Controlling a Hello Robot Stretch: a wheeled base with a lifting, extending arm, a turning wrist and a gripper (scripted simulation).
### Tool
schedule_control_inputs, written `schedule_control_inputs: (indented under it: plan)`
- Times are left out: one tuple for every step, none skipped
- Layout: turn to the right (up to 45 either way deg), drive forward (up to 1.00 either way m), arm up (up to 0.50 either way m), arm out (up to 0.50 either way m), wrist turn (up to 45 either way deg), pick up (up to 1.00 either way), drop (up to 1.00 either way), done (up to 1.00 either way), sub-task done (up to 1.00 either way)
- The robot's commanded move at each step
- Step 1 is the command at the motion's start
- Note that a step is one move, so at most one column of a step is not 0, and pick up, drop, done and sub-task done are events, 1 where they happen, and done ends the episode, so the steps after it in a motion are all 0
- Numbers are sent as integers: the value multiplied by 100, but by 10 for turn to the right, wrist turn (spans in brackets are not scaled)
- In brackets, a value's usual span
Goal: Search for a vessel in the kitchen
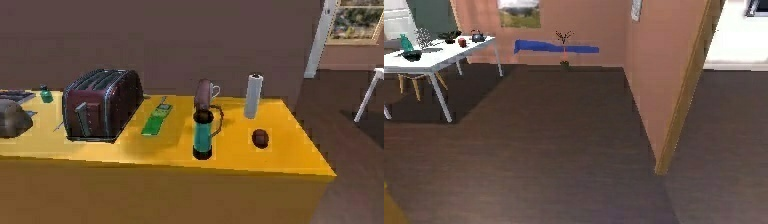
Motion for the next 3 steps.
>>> schedule_control_inputs:
  plan:
    - [30, 0, 0, 0, 0, 0, 0, 0, 0]
    - [0, 100, 0, 0, 0, 0, 0, 0, 0]
    - [0, 0, 0, 0, 0, 0, 0, 100, 0]
